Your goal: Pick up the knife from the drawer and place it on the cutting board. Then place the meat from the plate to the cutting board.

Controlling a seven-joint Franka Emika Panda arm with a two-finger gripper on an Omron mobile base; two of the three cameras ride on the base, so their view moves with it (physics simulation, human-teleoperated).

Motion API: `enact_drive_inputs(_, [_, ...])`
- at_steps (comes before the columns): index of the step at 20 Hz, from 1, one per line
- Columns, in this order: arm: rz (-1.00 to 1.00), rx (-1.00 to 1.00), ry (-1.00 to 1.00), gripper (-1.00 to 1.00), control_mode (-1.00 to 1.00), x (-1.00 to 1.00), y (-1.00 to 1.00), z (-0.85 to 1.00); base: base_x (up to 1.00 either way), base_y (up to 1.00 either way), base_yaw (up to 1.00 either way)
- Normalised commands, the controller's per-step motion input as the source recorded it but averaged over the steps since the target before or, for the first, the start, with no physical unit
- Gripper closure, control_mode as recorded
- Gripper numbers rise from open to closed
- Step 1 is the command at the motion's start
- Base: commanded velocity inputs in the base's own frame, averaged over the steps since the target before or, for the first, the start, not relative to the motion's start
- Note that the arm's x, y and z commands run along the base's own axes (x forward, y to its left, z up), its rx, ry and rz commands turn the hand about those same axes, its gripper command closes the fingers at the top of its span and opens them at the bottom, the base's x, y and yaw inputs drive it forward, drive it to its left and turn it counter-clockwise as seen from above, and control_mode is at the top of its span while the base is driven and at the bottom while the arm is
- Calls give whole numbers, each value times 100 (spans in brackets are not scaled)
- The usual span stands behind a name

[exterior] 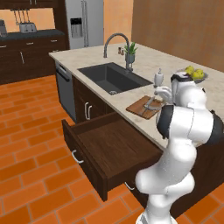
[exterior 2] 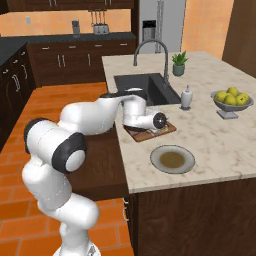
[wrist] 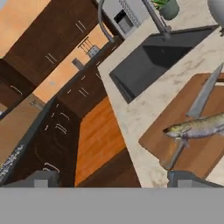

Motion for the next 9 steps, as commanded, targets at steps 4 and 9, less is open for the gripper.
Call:
enact_drive_inputs(4, [21, 0, -57, -100, -100, -100, 1, 98, 0, 0, 0])
enact_drive_inputs(9, [17, 0, -72, -100, -100, -100, 0, 98, 0, 0, 0])
